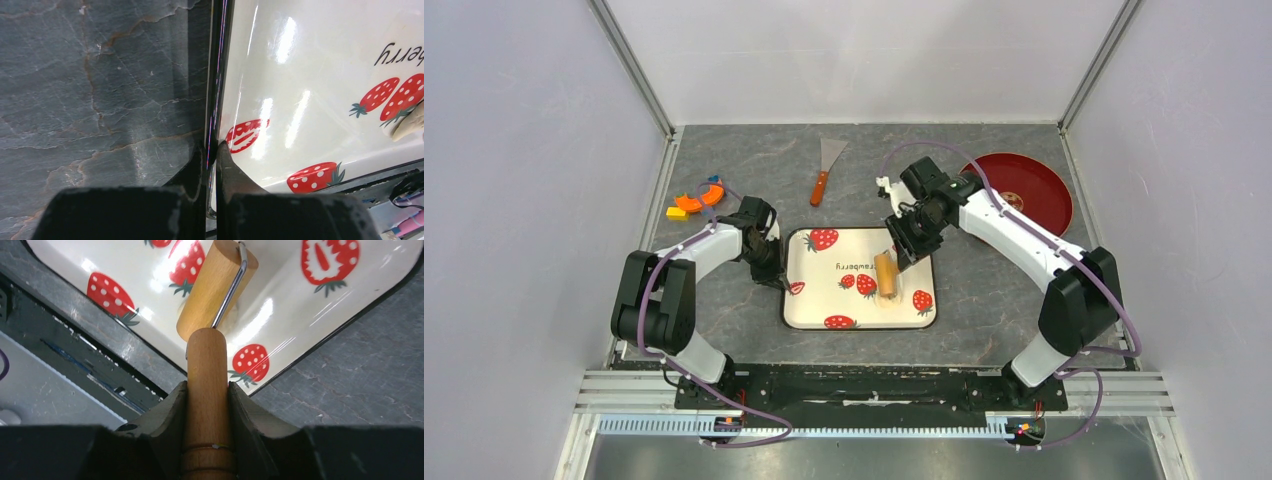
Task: Roll out the dumpling wrappers from the dough
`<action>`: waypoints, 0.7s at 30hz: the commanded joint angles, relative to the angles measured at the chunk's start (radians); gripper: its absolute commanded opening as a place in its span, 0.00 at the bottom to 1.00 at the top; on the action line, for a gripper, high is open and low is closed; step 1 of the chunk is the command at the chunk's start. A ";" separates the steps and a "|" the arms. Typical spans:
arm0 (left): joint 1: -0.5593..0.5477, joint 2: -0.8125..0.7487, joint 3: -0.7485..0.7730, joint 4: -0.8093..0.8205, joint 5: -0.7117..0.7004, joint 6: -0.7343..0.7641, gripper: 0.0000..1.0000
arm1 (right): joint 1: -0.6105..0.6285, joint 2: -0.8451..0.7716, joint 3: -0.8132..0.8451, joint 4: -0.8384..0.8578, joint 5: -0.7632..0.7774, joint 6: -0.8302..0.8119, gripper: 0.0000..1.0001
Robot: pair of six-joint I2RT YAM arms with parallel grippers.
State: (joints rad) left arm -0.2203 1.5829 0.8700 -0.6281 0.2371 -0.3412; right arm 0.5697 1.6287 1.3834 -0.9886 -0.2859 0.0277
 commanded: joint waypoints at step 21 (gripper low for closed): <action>0.007 0.007 0.018 -0.039 -0.111 0.057 0.02 | 0.066 0.057 -0.046 -0.115 0.275 -0.008 0.00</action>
State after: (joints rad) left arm -0.2203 1.5833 0.8707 -0.6296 0.2371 -0.3412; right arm 0.6434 1.6554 1.3819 -1.0695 -0.2161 0.0288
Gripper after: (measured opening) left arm 0.048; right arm 0.343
